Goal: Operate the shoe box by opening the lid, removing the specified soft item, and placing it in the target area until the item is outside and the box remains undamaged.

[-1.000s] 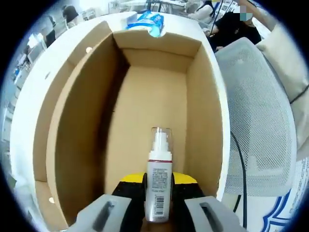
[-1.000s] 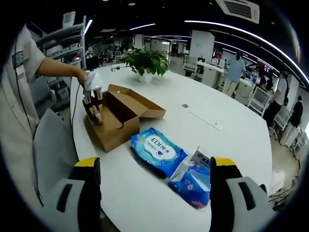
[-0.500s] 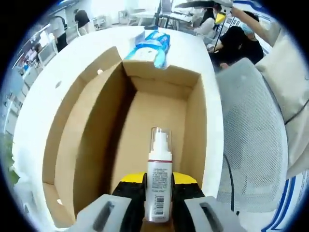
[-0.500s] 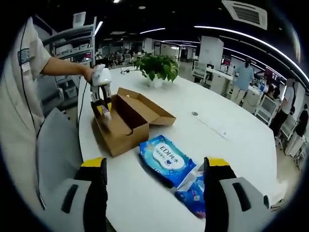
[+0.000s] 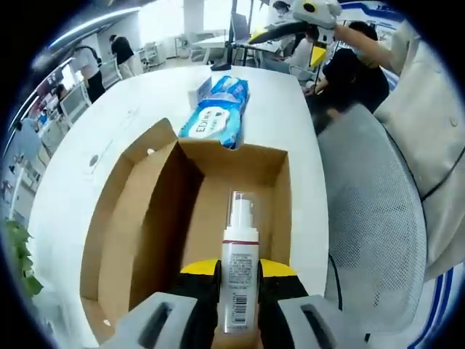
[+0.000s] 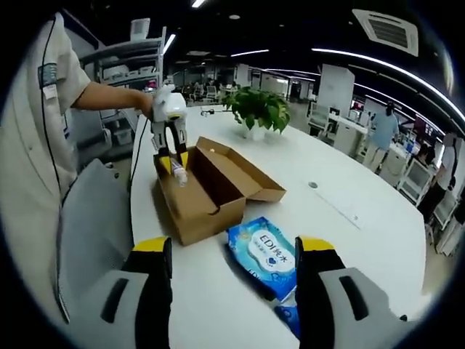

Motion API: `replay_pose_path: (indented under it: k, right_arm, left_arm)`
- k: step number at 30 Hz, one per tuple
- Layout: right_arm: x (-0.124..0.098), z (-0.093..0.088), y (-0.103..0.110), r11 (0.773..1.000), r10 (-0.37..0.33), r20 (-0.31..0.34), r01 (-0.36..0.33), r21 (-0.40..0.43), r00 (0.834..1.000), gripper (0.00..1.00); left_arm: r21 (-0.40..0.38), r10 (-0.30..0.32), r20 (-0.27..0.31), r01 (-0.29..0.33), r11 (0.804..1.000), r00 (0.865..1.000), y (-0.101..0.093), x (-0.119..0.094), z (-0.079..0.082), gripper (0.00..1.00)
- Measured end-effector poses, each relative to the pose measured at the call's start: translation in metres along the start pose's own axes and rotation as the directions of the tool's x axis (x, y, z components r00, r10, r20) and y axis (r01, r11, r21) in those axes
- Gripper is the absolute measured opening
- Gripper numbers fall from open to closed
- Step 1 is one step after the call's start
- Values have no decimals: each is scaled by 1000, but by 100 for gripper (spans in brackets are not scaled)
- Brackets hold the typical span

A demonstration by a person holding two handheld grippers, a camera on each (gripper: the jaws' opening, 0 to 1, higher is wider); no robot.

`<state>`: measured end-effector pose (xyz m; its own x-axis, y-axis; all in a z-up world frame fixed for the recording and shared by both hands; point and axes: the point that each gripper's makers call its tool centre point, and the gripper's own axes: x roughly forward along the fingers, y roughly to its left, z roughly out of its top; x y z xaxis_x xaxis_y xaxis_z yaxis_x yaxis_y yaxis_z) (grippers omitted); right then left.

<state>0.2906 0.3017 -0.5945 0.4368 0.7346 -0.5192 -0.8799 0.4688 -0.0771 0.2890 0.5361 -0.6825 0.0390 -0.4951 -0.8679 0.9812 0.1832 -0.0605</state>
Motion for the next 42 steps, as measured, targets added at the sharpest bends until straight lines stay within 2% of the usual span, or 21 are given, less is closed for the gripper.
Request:
replay_pose_path:
  k: [3, 11, 21, 26, 42]
  right_arm:
    - [5, 4, 5, 1000, 19, 6, -19, -13, 1000, 61]
    - [17, 18, 20, 996, 68, 36, -66, -63, 997, 49]
    - [32, 28, 38, 988, 126, 45, -121, -98, 991, 48]
    - [39, 35, 48, 980, 162, 50, -155, -125, 986, 46]
    - [55, 47, 71, 961, 232, 63, -219, -170, 971, 38]
  left_arm:
    - [23, 1, 33, -1, 1000, 999, -3, -3, 13, 18]
    - [68, -4, 113, -3, 998, 994, -14, -9, 43, 18]
    - [107, -4, 183, -16, 994, 983, -24, -15, 67, 18]
    - [140, -30, 219, -1, 990, 975, -36, -17, 82, 18]
    - [200, -59, 248, 8, 980, 967, -48, -14, 107, 18]
